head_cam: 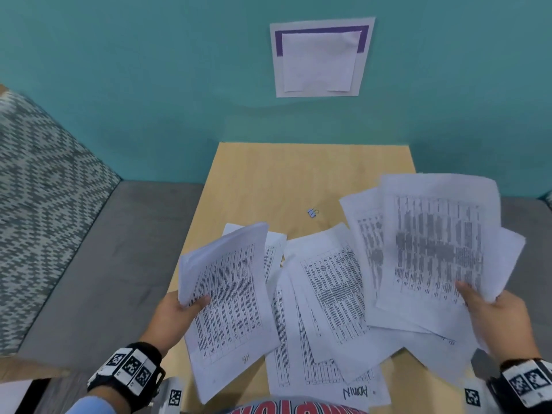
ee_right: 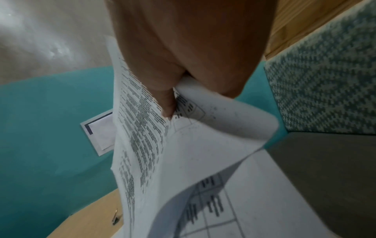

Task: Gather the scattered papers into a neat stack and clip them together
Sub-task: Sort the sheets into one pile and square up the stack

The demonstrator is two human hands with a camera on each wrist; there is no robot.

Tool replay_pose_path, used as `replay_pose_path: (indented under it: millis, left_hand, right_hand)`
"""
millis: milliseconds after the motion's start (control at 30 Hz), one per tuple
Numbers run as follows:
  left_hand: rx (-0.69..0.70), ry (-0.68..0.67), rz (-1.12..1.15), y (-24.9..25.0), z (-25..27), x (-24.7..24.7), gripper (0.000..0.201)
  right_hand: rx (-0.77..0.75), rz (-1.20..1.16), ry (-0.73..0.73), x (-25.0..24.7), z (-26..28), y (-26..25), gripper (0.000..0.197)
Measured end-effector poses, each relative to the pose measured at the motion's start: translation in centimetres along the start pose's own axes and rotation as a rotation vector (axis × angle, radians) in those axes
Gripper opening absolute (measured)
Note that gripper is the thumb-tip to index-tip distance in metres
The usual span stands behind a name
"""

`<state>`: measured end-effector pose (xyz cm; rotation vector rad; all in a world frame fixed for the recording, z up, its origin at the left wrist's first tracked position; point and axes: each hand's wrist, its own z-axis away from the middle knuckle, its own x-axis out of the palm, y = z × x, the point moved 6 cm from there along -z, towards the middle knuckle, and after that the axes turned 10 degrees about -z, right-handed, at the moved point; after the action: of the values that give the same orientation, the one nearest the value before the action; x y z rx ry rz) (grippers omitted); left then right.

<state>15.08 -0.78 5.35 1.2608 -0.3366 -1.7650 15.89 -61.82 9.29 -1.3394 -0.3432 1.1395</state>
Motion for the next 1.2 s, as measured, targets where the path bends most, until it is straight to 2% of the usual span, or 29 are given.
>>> replay_pose_path:
  millis: [67,133,200,333,433,500,633,767,867,967,1067,1200]
  left_hand:
    - [0.001,0.005,0.010,0.1,0.2,0.0,0.016]
    - [-0.001,0.014,0.018,-0.1,0.4,-0.3,0.016]
    - [-0.013,0.019,0.023,-0.3,0.5,-0.6,0.015]
    - [-0.025,0.034,0.025,-0.8,1.0,-1.3,0.014]
    - [-0.042,0.055,0.040,-1.1,1.4,-2.0,0.012]
    - [-0.049,0.056,0.065,-1.3,1.7,-2.2,0.013]
    - [-0.071,0.065,0.091,-1.9,2.0,-2.2,0.018]
    - [-0.102,0.070,0.113,-3.0,1.8,-2.8,0.020]
    - [-0.108,0.078,0.142,-3.8,1.5,-3.1,0.021]
    - [-0.107,0.096,0.127,-4.3,1.3,-3.3,0.024]
    - [-0.108,0.098,0.119,-4.4,1.2,-3.1,0.022]
    - [-0.100,0.083,0.126,-3.9,1.2,-2.9,0.022]
  right_hand:
    - [-0.018,0.004,0.004,-0.1,-0.2,-0.8,0.044]
    - [-0.006,0.022,-0.056,0.6,-0.3,-1.6,0.033]
    - [-0.021,0.069,-0.104,1.5,-0.3,-2.0,0.038]
    - [-0.067,0.051,-0.065,3.4,-0.5,-3.1,0.038]
    - [-0.021,0.088,-0.234,7.2,-0.6,-2.1,0.028]
    - [0.008,0.212,-0.351,10.2,-0.2,-0.3,0.030]
    - [0.044,0.369,-0.475,14.5,0.7,1.8,0.024]
    - [-0.055,0.300,-0.509,15.4,1.9,-3.0,0.034]
    - [-0.121,0.147,-0.512,13.6,3.2,-8.3,0.028]
    - [0.003,-0.120,-0.586,12.6,2.3,-10.1,0.014]
    - [0.076,0.018,-0.570,13.5,-0.1,-7.3,0.014]
    - [0.102,0.329,-0.572,16.9,-1.4,0.8,0.028]
